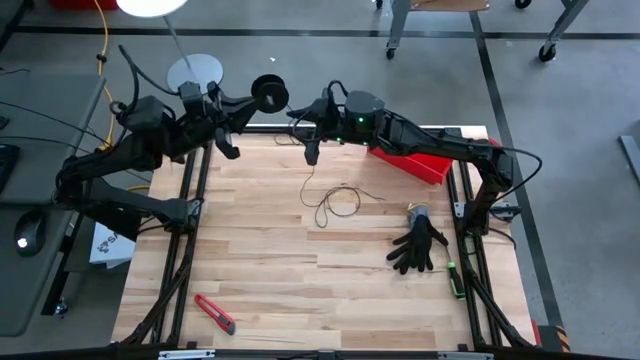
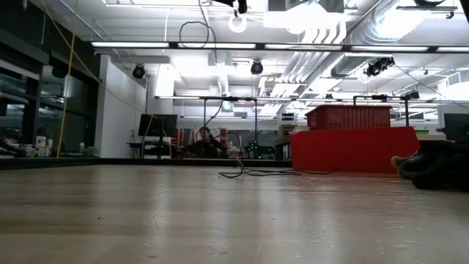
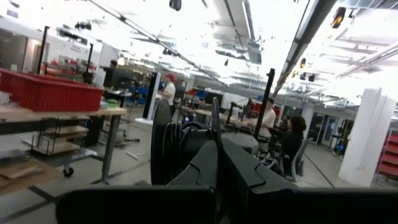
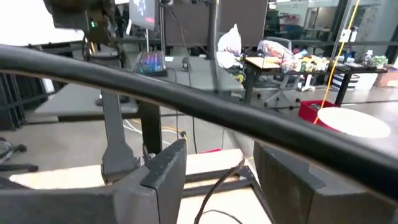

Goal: Coil cords
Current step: Coil the black wire on the spool

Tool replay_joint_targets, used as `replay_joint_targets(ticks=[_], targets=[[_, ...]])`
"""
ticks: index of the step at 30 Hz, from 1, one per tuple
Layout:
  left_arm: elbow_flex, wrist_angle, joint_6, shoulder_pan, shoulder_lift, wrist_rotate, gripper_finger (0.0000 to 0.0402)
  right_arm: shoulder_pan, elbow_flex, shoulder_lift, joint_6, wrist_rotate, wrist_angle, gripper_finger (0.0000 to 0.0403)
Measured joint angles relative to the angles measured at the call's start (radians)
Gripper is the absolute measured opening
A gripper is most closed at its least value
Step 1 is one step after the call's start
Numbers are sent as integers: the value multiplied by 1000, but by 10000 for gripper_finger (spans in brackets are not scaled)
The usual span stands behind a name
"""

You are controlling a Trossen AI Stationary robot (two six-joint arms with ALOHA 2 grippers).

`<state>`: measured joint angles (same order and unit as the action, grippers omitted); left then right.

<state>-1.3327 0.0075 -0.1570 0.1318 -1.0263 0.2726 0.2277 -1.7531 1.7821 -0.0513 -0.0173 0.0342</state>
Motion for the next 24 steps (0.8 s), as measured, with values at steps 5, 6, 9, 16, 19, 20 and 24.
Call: replay_joint_targets(ticks=[5, 6, 9, 16, 19, 20, 24], targets=[[0, 6, 2, 0, -1, 0, 1, -1, 0, 0, -19, 39, 0, 181], [0, 5, 2, 0, -1, 0, 1, -1, 0, 0, -19, 41, 0, 181], [0, 6, 3, 0, 0, 0, 1, -1, 0, 0, -18, 42, -1, 181], [0, 6, 3, 0, 0, 0, 1, -1, 0, 0, -20, 41, -1, 155], [0, 5, 3, 0, 0, 0, 1, -1, 0, 0, -18, 38, -1, 138], [0, 5, 3, 0, 0, 0, 1, -1, 0, 0, -19, 35, -1, 134], [0, 5, 3, 0, 0, 0, 1, -1, 0, 0, -19, 33, -1, 129]])
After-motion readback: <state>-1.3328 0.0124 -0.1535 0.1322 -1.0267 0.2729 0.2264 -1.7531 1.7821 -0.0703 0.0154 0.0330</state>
